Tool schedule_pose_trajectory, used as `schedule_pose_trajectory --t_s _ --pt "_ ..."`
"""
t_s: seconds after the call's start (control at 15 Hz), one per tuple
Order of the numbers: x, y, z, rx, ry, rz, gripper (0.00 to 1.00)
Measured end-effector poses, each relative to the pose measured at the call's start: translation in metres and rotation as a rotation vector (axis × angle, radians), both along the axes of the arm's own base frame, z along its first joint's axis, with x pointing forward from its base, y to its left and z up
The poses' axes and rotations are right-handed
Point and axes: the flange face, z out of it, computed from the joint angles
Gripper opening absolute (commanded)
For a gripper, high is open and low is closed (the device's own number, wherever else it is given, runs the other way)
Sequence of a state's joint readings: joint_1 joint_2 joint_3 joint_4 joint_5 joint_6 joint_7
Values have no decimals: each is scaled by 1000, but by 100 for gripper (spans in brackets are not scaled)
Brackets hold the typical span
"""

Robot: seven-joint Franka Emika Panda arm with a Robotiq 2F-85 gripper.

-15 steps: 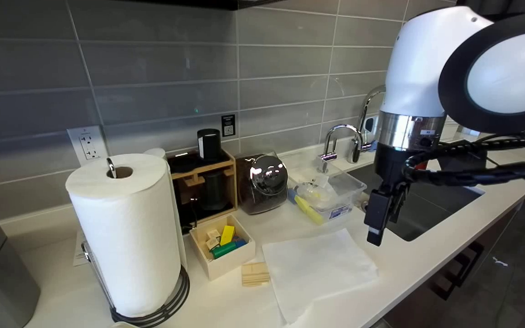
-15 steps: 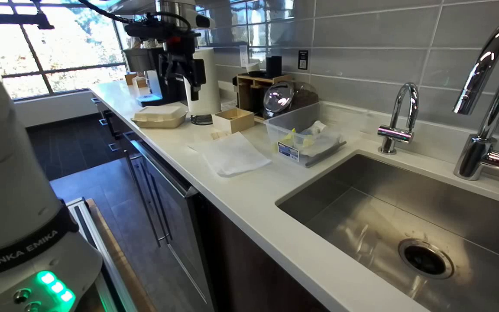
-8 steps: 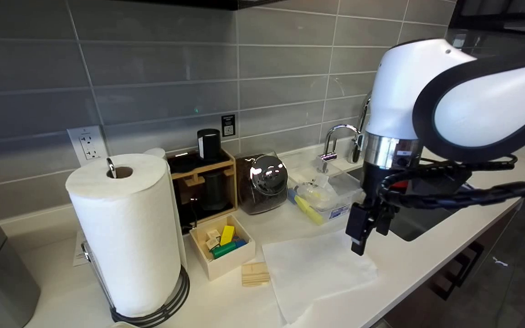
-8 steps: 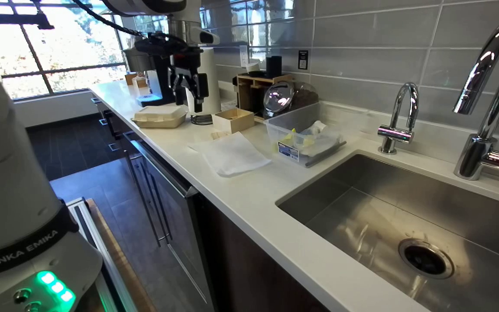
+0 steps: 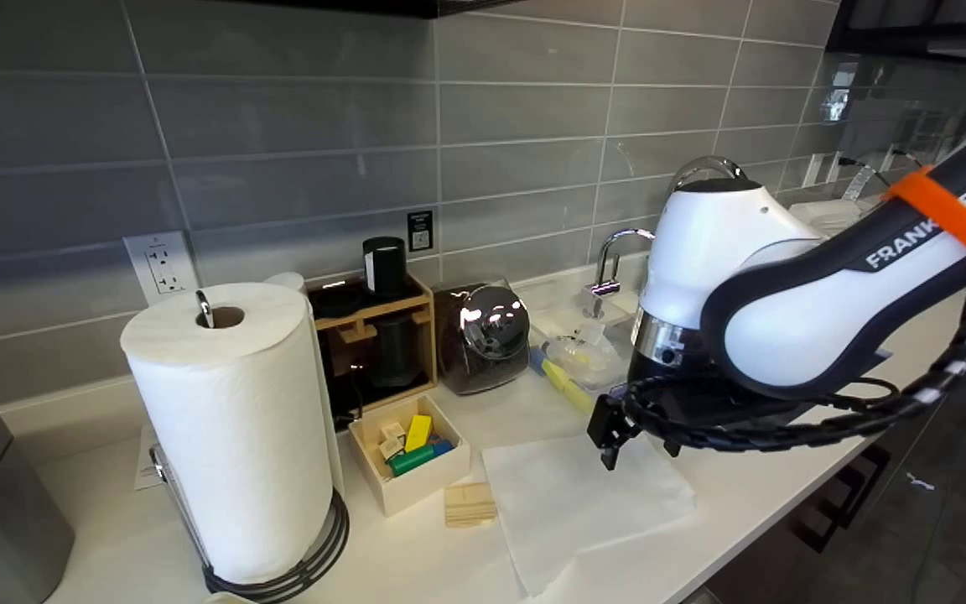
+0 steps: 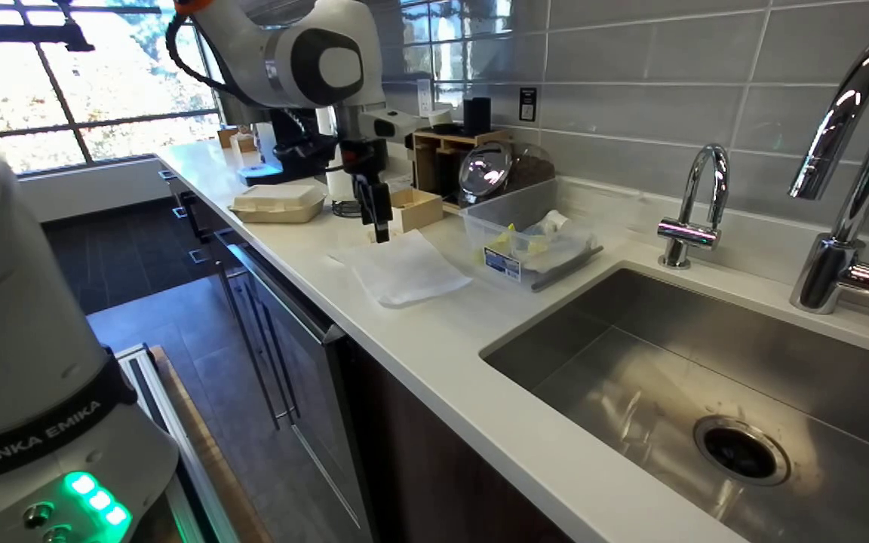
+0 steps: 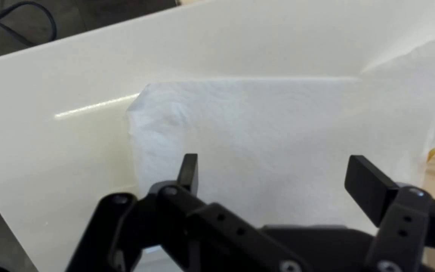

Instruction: Wipe the silver lid with the paper towel

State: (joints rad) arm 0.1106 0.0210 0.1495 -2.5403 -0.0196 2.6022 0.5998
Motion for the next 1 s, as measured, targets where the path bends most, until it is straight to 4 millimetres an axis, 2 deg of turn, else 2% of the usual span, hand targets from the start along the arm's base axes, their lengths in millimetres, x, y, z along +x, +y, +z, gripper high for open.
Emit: schedule_pose_trajectory --t_s 0.13,0.6,1.0 --pt "4 -6 -14 -18 -17 -39 100" --pt "8 -9 -19 -23 -20 -43 100" --pt "22 -7 -43 -5 -51 -2 100"
